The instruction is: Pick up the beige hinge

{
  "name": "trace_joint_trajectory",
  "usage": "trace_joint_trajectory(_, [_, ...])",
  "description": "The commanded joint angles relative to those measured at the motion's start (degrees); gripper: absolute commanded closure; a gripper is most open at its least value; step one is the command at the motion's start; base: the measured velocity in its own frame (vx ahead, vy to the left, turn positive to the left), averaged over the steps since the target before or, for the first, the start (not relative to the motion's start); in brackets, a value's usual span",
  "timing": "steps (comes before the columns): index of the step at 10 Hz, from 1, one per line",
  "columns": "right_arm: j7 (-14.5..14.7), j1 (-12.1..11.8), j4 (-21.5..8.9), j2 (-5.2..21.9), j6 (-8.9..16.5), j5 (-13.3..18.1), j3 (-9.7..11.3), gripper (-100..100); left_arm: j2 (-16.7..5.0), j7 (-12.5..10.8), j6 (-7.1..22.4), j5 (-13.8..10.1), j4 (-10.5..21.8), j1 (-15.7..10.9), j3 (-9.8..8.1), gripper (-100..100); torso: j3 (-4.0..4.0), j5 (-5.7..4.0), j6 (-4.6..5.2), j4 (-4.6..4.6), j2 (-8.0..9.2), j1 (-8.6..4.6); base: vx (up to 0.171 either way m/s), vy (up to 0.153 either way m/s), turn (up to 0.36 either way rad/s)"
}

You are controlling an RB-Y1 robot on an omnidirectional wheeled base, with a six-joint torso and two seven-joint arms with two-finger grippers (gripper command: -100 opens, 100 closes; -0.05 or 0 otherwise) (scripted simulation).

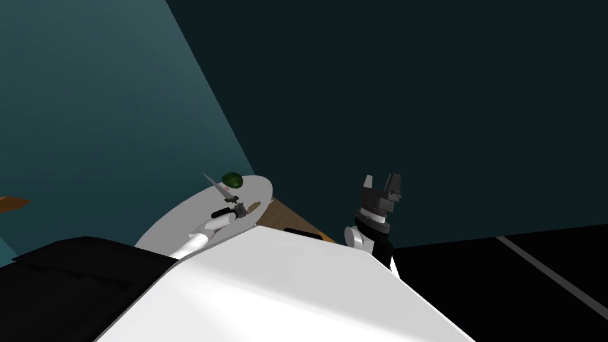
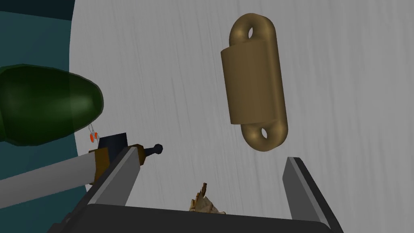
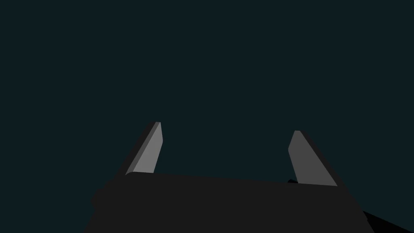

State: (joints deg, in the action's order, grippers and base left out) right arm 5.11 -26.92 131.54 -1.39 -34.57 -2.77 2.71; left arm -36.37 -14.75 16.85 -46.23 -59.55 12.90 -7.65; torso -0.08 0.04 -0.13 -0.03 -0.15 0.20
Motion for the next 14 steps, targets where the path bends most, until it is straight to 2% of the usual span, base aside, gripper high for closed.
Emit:
trace_joint_trajectory(1, [0.0,0.0,0.0,0.0,0.0,0.0,0.0,0,-1.1,-0.7,2.1,-2.3,2.9,0.1,-0.49,-100,0.00,0.00,0.00,0.00,0.00,0.00,0.045,-0.013,-0.270])
trace_joint_trajectory(2, [0.0,0.0,0.0,0.0,0.0,0.0,0.0,0,-1.1,-0.7,2.1,-2.3,4.7,0.1,-0.49,-100,-0.01,-0.01,0.07,0.00,-0.04,-0.03,0.039,-0.006,-0.158])
trace_joint_trajectory(3, [0.0,0.0,0.0,0.0,0.0,0.0,0.0,0,-2.0,-1.5,4.0,-3.8,6.7,0.0,-1.14,-100,-0.01,-0.01,0.00,0.00,-0.01,-0.03,0.054,-0.008,-0.283])
trace_joint_trajectory(4, [0.0,0.0,0.0,0.0,0.0,0.0,0.0,0,-2.0,-1.5,4.0,-3.8,7.9,0.0,-1.14,-100,-0.02,-0.01,0.05,0.00,-0.05,-0.04,0.049,0.001,-0.122])
trace_joint_trajectory(5, [0.0,0.0,0.0,0.0,0.0,0.0,0.0,0,-2.7,-2.3,5.9,-5.2,9.8,0.0,-1.77,-100,-0.03,-0.01,0.00,-0.01,-0.05,-0.01,0.056,0.003,-0.250])
trace_joint_trajectory(6, [0.0,0.0,0.0,0.0,0.0,0.0,0.0,0,-2.7,-2.3,5.9,-5.2,11.3,0.0,-1.77,-100,-0.04,-0.01,0.05,-0.01,-0.07,0.00,0.046,0.011,-0.154])
trace_joint_trajectory(7, [0.0,0.0,0.0,0.0,0.0,0.0,0.0,0,-3.4,-3.1,7.8,-6.6,14.1,0.0,-2.38,-100,-0.03,0.00,0.00,-0.01,-0.05,0.01,0.052,0.006,-0.224])
trace_joint_trajectory(8, [0.0,0.0,0.0,0.0,0.0,0.0,0.0,0,-3.4,-3.1,7.8,-6.6,14.4,0.0,-2.38,-100,-0.03,0.00,0.03,-0.01,-0.05,0.00,0.050,0.005,-0.118])
trace_joint_trajectory(9, [0.0,0.0,0.0,0.0,0.0,0.0,0.0,0,-4.0,-3.9,9.5,-7.8,16.2,0.0,-2.97,-100,-0.03,-0.01,0.00,-0.01,-0.05,-0.01,0.050,-0.001,-0.213])
trace_joint_trajectory(10, [0.0,0.0,0.0,0.0,0.0,0.0,0.0,0,-4.0,-3.9,9.5,-7.8,17.4,0.0,-2.97,-100,-0.03,-0.01,0.04,0.00,-0.06,-0.03,0.044,0.007,-0.120])
trace_joint_trajectory(11, [0.0,0.0,0.0,0.0,0.0,0.0,0.0,0,-4.5,-4.7,11.2,-8.9,20.2,0.1,-3.53,-100,-0.02,0.00,-0.01,-0.01,-0.04,-0.02,0.056,0.007,-0.237])
trace_joint_trajectory(12, [0.0,0.0,0.0,0.0,0.0,0.0,0.0,0,-4.5,-4.7,11.2,-8.9,20.2,0.1,-3.53,-100,-0.02,-0.02,0.02,0.00,-0.05,-0.01,0.048,0.018,-0.108])
trace_joint_trajectory(13, [0.0,0.0,0.0,0.0,0.0,0.0,0.0,0,-4.9,-5.4,12.8,-10.0,22.1,0.1,-4.05,-100,-0.02,0.00,-0.01,-0.01,-0.04,0.01,0.053,0.013,-0.183])
trace_joint_trajectory(14, [0.0,0.0,0.0,0.0,0.0,0.0,0.0,0,-4.9,-5.4,12.8,-10.0,22.8,0.1,-4.05,-100,-0.03,-0.01,0.02,0.00,-0.06,0.01,0.047,0.013,-0.099])
